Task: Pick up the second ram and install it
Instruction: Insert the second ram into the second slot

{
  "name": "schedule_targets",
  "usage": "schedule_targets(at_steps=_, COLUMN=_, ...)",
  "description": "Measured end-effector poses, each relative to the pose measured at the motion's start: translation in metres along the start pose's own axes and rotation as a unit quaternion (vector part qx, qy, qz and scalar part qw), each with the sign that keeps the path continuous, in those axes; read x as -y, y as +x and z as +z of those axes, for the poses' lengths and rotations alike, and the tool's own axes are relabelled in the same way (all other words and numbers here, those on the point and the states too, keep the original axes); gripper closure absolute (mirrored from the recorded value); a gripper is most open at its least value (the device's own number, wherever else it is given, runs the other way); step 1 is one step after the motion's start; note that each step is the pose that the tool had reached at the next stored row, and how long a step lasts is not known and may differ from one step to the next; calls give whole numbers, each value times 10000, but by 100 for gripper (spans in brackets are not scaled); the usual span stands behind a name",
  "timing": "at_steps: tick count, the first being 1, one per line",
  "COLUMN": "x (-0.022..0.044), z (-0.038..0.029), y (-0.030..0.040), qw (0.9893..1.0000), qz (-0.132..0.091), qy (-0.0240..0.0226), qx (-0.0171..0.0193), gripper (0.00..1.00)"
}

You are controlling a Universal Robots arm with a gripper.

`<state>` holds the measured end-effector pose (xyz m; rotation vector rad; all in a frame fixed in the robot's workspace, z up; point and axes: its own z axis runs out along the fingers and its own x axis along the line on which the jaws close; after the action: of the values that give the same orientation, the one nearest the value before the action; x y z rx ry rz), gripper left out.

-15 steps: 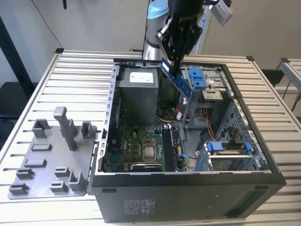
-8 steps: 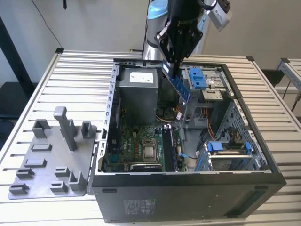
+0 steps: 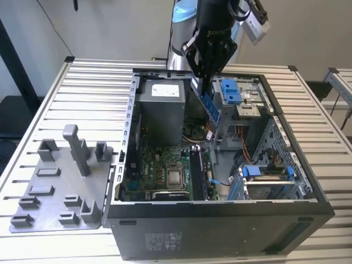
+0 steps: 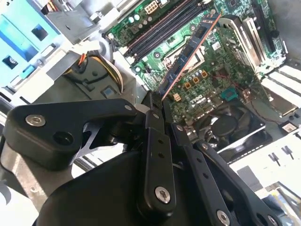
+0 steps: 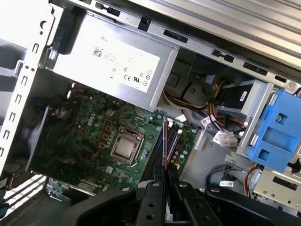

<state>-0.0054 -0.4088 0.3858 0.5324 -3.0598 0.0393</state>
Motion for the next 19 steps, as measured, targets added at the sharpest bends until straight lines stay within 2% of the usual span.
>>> schedule_targets(at_steps=5, x=7, z=73, y=-27, qw=9998, qz=181, qy=-15, qx=0, gripper=86)
schedule_targets(at_steps=12, x=55, z=138, y=-163, qw=9997, qz=253, qy=-43, qx=7, gripper=86)
schedule_targets(at_steps=16, x=54, z=158, y=-164, qw=9983, qz=583, qy=-55, qx=1, gripper=86)
schedule_targets(at_steps=19, x=54, z=159, y=-164, qw=9981, qz=610, qy=-57, qx=2, gripper=86)
